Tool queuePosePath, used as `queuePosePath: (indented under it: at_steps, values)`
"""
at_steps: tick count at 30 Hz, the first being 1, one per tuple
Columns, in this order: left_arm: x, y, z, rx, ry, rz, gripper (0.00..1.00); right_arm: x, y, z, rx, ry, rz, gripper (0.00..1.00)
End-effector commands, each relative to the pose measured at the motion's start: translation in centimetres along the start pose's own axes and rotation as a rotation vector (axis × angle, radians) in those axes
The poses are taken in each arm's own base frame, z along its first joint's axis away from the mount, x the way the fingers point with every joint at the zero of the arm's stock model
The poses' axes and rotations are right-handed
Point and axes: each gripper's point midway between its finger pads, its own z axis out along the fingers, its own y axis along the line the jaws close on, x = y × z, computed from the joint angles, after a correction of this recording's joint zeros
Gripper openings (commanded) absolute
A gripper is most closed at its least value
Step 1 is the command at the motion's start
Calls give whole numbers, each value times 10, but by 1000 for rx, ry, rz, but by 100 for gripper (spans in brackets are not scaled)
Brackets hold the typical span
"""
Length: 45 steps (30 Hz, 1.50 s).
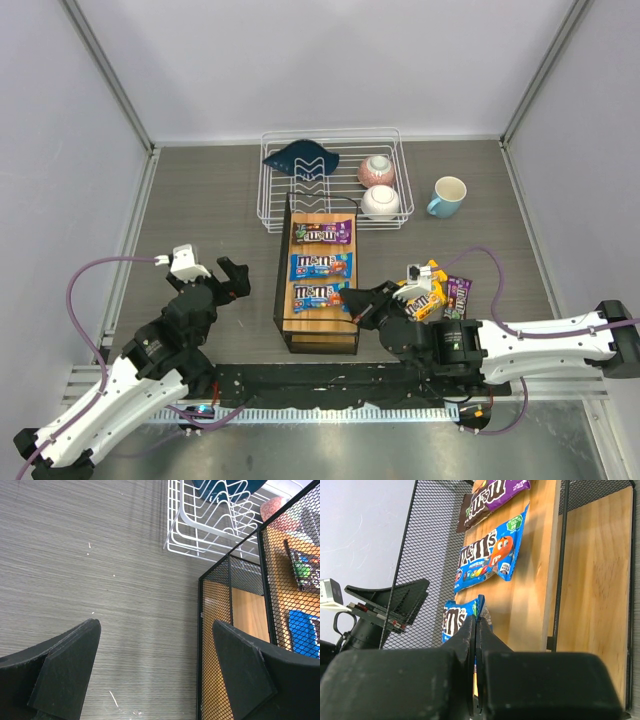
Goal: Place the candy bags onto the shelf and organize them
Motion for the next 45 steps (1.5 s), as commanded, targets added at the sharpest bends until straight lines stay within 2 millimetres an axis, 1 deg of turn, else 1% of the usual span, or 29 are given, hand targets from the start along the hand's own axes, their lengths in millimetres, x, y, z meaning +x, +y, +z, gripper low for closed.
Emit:
queuePosePath:
  at_steps: [1,7,10,11,13,14,17,20,27,30,31,33,34,35,37,39,45]
  values:
    - [-4,1,-1,-12,-18,-16,100,-6,17,-1,-38,-18,65,1]
    - [-5,1,-1,-10,-19,-18,100,-5,13,-4,-44,-2,69,1]
    - [-5,1,-1,-10,-18,-17,100,-6,12,-4,-47,0,76,13]
    - [-5,1,-1,-9,-17,-17,100,-6,11,-5,-48,2,76,20]
    - [-4,1,-1,-10,-15,-15,100,-5,10,-6,-50,8,77,25]
    - [-4,1,-1,-10,-15,-15,100,-5,10,-6,-51,10,79,31]
    - [-5,0,-1,-10,-16,-16,100,-5,7,-8,-54,19,80,39]
    - [-4,0,0,-10,-13,-14,100,-7,5,-11,-60,27,85,43]
    - [-4,0,0,-10,-13,-13,100,-9,-2,-16,-67,51,85,46]
    - [-4,-1,0,-10,-10,-11,100,-8,-3,-17,-66,67,80,47]
    - [-4,-1,0,-9,-10,-10,100,-4,-4,-16,-67,88,77,47]
    - [-5,-1,0,-9,-11,-11,100,-4,-5,-12,-57,98,76,46]
    - [-4,-1,0,-10,-10,-11,100,3,-6,-11,-56,136,72,46]
    - [-4,-1,0,-9,-10,-9,100,1,-9,-7,-43,132,77,46]
    - [-5,-1,0,-8,-10,-10,100,6,-11,-4,-36,164,80,45]
    - [-5,-1,0,-8,-11,-12,100,4,-12,-1,-30,160,79,44]
    - [-6,-2,-1,-5,-13,-12,100,1,-15,2,-31,172,88,39]
